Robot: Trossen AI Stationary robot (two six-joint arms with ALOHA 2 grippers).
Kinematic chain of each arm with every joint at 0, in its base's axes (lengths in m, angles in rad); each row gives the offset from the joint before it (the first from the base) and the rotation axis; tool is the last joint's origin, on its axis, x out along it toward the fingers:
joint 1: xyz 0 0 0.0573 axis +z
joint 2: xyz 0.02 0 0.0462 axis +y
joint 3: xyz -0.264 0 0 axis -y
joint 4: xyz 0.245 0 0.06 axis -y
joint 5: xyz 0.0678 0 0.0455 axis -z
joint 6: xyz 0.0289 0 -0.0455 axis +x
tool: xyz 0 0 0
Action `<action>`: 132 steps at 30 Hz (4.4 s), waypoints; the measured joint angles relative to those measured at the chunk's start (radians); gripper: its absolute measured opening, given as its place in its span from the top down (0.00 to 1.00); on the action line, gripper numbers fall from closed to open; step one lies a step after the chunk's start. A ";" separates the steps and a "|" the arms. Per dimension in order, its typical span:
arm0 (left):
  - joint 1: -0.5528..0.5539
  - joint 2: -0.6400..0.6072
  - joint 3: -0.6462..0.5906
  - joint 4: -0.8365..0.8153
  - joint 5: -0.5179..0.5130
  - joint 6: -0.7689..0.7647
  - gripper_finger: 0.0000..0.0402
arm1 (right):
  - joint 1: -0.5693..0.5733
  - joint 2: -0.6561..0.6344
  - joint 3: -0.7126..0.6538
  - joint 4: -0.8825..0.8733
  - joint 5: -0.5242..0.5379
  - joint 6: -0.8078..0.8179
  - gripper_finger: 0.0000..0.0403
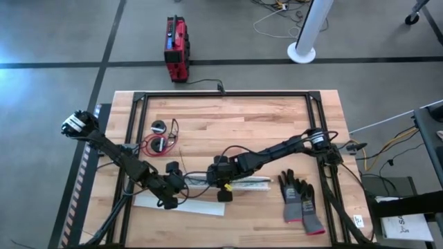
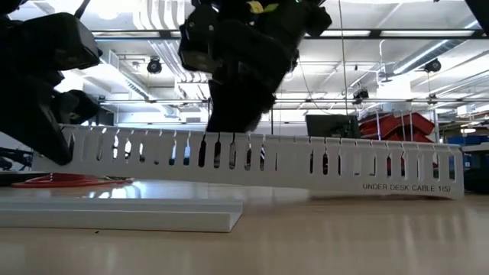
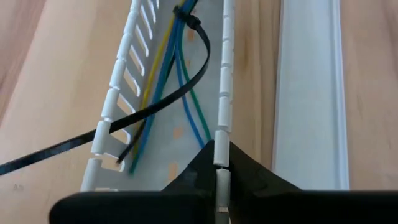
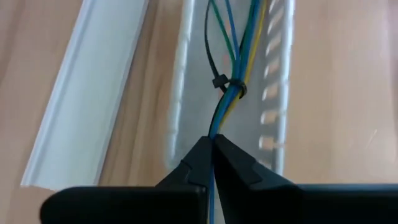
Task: Ziptie cables
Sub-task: Put the cable wires into the white cable duct, then close the white cable duct lid
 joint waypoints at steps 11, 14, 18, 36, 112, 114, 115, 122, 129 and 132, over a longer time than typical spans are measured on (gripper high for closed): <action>-0.001 0.000 0.000 -0.001 -0.021 0.006 1.00 | -0.001 0.023 0.034 -0.003 -0.028 -0.038 1.00; -0.001 0.000 0.000 0.003 -0.020 0.014 1.00 | -0.001 0.052 0.034 0.001 -0.021 -0.032 1.00; -0.002 0.000 -0.002 0.017 -0.019 0.031 1.00 | -0.003 0.058 0.034 0.025 -0.017 -0.029 1.00; -0.001 0.000 -0.002 0.025 -0.033 0.036 1.00 | -0.016 0.058 0.079 0.037 0.032 -0.028 1.00; 0.159 -0.067 0.137 -0.312 0.001 -0.014 0.56 | 0.289 0.065 0.009 0.180 0.264 0.172 0.46; 0.140 -0.079 0.180 -0.326 0.043 -0.036 0.51 | 0.290 0.086 0.009 0.235 0.278 0.171 0.40; 0.127 -0.081 0.197 -0.326 0.060 -0.043 0.49 | 0.290 0.098 0.009 0.241 0.303 0.166 0.37; -0.009 -0.072 0.219 -0.316 0.063 -0.145 0.45 | 0.288 0.200 0.009 0.418 0.396 0.216 0.20; -0.106 -0.023 0.162 -0.252 0.006 -0.243 0.48 | 0.280 0.266 0.015 0.496 0.423 0.285 0.23; -0.111 -0.003 0.123 -0.190 -0.007 -0.238 0.50 | 0.275 0.266 0.014 0.459 0.412 0.277 0.30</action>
